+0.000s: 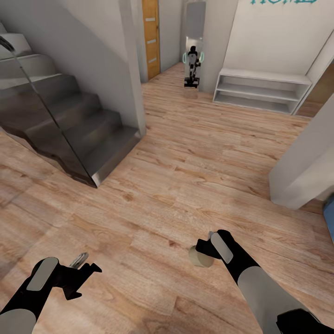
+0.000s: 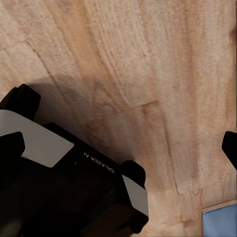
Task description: Place each of the two pumpkins and all three candles from the living room inside a cabinet in the living room (use any cabinet), then make sure every cabinet is closed, and position the cauldron so it is next to a table in the living room.
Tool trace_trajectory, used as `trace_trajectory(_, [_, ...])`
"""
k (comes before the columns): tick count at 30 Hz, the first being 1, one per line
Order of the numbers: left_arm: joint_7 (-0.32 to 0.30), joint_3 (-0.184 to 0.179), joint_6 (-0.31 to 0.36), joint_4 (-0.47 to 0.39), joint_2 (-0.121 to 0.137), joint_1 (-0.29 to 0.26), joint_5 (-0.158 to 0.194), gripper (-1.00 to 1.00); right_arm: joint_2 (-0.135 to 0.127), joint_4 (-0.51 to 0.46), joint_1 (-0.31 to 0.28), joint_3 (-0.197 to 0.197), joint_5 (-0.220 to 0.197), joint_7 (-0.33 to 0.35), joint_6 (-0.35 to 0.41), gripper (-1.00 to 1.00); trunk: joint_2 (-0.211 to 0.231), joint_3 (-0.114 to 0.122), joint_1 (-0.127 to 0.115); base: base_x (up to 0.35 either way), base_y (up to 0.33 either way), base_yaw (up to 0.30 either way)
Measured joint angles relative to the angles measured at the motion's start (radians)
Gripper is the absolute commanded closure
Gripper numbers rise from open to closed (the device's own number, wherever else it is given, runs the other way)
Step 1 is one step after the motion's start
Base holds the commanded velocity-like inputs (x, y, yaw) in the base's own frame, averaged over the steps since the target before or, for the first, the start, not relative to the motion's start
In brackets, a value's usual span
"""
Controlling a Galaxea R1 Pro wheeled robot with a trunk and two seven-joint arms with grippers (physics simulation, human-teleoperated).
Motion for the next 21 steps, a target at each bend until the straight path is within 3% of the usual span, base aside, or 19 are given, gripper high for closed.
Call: trace_trajectory(21, [0.0, 0.0, 0.001, 0.0, 0.001, 0.0, 0.0, -1.0, 0.018, 0.001, 0.0, 0.0, 0.0, -0.002, -0.002, 1.0, 0.147, 0.099, -0.08, 0.0, 0.0, 0.071])
